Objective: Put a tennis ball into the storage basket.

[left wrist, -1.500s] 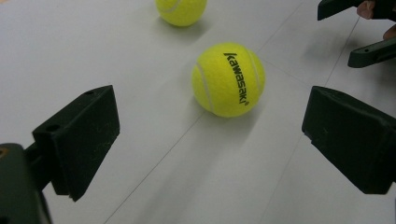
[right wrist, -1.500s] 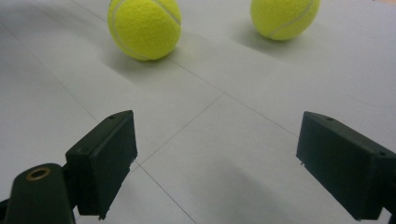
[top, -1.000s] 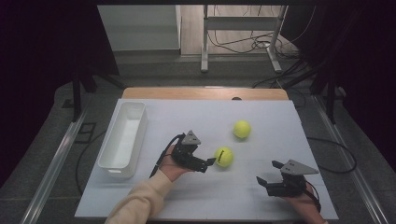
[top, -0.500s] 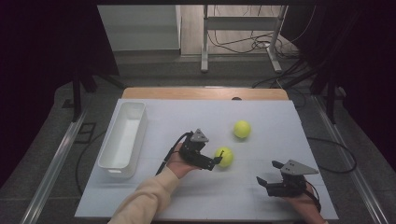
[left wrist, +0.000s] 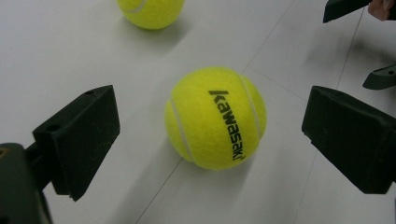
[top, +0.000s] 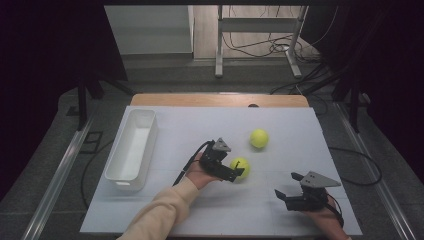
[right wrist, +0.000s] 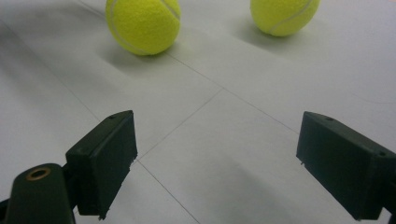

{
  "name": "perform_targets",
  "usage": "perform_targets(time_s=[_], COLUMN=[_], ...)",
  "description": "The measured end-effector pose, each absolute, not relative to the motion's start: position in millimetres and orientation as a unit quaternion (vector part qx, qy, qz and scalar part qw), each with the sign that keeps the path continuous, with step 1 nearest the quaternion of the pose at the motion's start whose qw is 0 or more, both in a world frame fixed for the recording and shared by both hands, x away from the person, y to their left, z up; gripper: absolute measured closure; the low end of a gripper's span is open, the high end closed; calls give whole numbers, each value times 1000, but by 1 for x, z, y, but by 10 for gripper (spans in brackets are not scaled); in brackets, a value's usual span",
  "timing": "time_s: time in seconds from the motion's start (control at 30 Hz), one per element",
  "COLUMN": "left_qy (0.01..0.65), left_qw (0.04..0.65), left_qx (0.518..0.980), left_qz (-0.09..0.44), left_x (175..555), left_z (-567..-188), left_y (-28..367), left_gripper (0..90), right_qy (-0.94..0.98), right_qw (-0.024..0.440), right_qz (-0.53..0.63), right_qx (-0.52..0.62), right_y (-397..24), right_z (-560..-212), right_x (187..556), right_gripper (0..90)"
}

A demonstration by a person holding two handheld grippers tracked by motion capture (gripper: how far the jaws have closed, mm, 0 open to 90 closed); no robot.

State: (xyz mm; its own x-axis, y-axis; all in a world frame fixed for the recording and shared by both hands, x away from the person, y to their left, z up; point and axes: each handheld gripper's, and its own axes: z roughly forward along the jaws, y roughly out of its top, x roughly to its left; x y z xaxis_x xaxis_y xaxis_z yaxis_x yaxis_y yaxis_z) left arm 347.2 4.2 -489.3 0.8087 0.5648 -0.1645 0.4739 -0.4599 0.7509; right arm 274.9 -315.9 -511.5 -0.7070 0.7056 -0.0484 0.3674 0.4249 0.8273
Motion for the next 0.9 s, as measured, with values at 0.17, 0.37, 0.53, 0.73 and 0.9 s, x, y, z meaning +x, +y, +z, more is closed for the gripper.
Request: perform_targets(time_s=[0.17, 0.37, 0.53, 0.73, 0.9], left_qy=[303, 303, 302, 307, 309], left_qw=[417, 410, 403, 387, 383], left_qx=[856, 859, 863, 869, 870], left_qz=[48, 43, 38, 32, 30], left_x=[350, 354, 357, 361, 362], left_z=[-493, -499, -504, -512, -514], left_y=[-3, -9, -14, -18, -19], left_gripper=[49, 48, 48, 45, 47], right_qy=[820, 822, 822, 820, 821], right_qw=[199, 201, 201, 201, 201], right_qz=[425, 422, 421, 424, 424], right_qx=[327, 327, 327, 327, 326], right_y=[-316, -316, -316, -316, -316], right_z=[-512, -512, -512, -512, -512], right_x=[275, 275, 275, 275, 275], right_gripper=[127, 127, 127, 127, 127])
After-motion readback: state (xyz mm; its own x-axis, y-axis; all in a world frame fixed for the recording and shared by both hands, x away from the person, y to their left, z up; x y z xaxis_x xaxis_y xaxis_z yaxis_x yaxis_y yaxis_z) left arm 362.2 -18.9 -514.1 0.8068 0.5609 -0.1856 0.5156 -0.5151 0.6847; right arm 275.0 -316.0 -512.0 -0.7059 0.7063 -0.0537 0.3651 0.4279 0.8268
